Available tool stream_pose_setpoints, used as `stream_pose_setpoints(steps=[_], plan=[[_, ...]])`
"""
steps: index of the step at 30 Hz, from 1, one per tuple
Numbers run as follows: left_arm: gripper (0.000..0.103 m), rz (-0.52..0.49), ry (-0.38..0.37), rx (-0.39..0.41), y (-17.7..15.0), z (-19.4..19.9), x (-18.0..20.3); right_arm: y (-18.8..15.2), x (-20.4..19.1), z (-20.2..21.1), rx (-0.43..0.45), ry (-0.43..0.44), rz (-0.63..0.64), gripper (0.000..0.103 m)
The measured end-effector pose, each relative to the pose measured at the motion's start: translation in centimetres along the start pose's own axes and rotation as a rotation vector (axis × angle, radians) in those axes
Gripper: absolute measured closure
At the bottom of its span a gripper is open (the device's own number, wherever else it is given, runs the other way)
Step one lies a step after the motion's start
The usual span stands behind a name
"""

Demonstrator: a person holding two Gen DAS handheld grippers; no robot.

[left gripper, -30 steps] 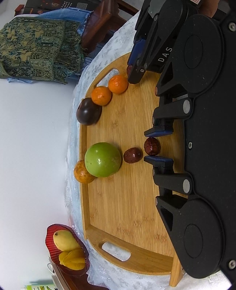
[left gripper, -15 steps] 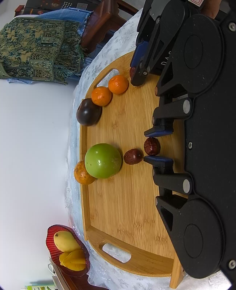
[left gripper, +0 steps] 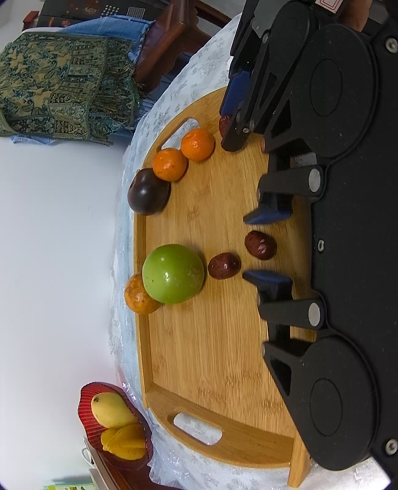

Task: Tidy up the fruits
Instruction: 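Open the left tool to drop the date on the tray while the right tool releases its date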

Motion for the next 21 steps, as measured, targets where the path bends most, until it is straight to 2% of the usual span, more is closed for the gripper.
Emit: stream_pose_setpoints(steps=[4,9,13,18,21], plan=[[0.061,0.001,0.011,0.005,-0.2,0.8,-0.4,-0.1,-0.5,0.7,0.043,-0.013,0.033,0.032],[0.045,-0.002,0.028,0.026,-0.5,2.7,-1.1,-0.2,-0.5,1.8,0.066,0.002,0.018,0.027],[0.036,-0.004,0.039,0.046,-1.0,4.6,-1.8,-0.6,-0.3,2.9,0.078,0.023,-0.008,0.022],[0.018,-0.006,0.057,0.073,-2.1,6.9,-2.7,-1.5,-0.9,4.4,0.104,0.053,0.005,0.019],[0.015,-0.001,0.056,0.076,-3.0,8.0,-3.3,-2.1,-1.7,5.2,0.126,0.075,0.031,0.016]])
Point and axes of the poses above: each gripper's, at about its wrist camera, not at the fingertips, and z roughly against the way its jaws point, x to its right, y to its top, the point moved 3 cm from there along -z, roughly the way its jaws point, and after that the axes turned 8 degrees about -y, right-handed, at the moved point
